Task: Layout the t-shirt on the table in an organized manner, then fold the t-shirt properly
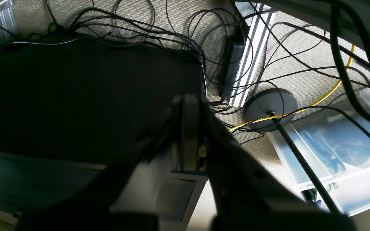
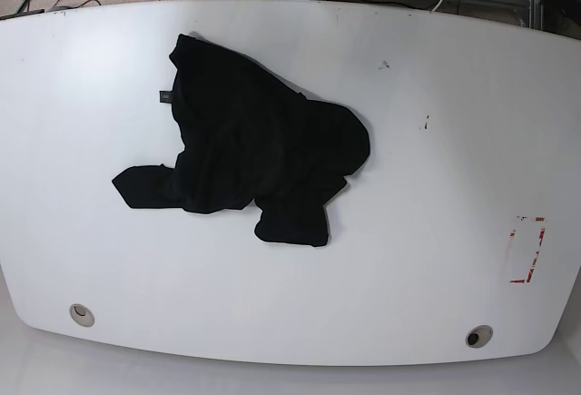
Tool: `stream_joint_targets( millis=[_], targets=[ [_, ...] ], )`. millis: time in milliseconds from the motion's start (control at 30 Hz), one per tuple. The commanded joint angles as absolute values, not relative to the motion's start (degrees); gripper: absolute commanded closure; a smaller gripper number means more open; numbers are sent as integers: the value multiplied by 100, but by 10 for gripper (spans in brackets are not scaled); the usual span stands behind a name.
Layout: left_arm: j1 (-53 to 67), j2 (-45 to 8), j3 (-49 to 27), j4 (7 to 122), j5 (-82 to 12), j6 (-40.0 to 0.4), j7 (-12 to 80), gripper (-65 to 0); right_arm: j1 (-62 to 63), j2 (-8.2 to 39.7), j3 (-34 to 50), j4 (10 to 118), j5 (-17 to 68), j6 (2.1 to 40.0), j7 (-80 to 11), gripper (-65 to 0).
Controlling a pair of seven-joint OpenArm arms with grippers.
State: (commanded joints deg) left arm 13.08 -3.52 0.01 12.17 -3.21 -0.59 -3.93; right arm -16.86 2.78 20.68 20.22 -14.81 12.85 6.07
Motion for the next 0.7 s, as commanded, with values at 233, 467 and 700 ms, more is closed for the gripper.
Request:
stream_joint_targets(
  millis=[233,467,700],
  targets=[
    [1294,-343,-14,1210,-341,-51,-378,-9,-1689,275,2060,2026,-1496,1292,609,-154],
    [1310,-336,-23,1219,-333,-59,-401,-10,-1686,274,2064,2005,-1540,1271,597,-153],
    [1324,-345,-17,1234,-337,-66,-405,-9,-1689,279,2062,2005,-1531,1281,588,-153]
  ],
)
